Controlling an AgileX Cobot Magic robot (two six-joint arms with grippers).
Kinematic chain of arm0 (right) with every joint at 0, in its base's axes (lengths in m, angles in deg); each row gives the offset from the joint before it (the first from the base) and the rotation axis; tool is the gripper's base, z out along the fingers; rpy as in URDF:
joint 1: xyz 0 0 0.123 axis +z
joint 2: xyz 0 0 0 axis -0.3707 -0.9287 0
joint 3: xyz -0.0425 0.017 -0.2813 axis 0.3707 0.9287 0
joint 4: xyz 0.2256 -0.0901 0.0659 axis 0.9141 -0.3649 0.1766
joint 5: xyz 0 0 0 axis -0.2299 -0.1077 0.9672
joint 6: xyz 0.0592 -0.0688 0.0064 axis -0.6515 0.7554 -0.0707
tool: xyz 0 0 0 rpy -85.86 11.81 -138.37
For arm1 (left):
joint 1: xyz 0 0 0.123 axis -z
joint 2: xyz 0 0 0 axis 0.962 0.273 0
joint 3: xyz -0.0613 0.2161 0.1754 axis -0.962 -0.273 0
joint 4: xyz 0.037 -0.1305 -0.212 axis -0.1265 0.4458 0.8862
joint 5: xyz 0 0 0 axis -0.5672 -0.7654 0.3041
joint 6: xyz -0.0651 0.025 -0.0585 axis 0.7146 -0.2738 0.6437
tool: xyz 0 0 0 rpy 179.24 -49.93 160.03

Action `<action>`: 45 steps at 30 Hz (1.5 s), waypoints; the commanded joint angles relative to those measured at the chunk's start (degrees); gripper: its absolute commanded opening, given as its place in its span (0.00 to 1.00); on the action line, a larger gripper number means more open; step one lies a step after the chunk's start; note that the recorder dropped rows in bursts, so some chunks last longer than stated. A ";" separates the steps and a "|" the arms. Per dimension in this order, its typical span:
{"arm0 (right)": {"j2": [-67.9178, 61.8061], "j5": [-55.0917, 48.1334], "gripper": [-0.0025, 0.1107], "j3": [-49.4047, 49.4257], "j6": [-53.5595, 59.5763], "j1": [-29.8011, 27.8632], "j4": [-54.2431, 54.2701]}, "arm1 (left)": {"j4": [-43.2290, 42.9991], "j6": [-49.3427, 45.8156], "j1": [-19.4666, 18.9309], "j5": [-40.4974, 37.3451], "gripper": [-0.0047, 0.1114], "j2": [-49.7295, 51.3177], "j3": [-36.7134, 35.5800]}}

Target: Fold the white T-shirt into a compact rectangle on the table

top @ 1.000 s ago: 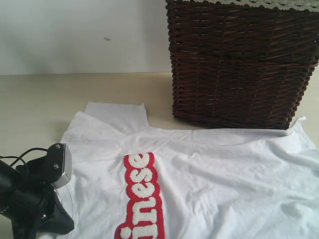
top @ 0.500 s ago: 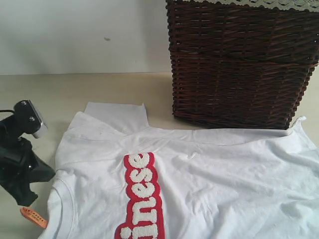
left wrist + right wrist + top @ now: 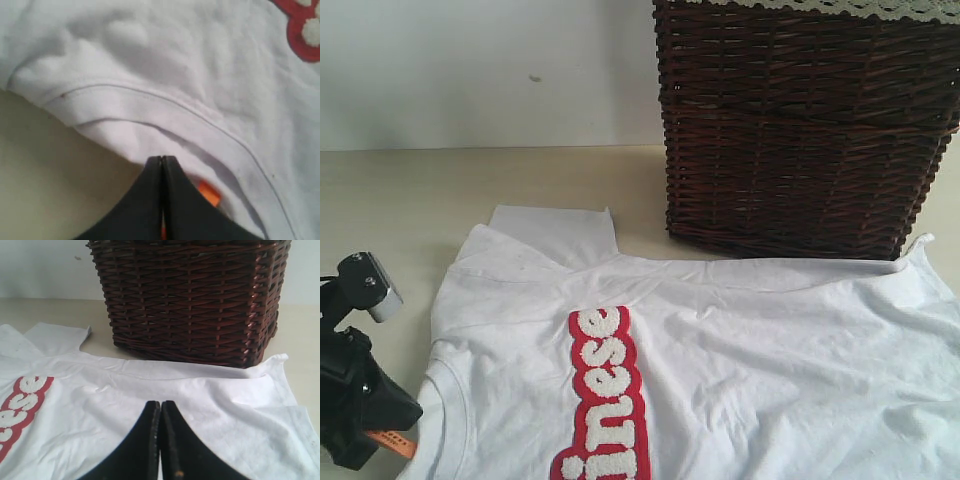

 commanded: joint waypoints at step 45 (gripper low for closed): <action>0.37 0.32 0.02 0.26 0.30 -0.29 0.30 | -0.56 3.01 13.78 19.24 0.04 7.07 -1.38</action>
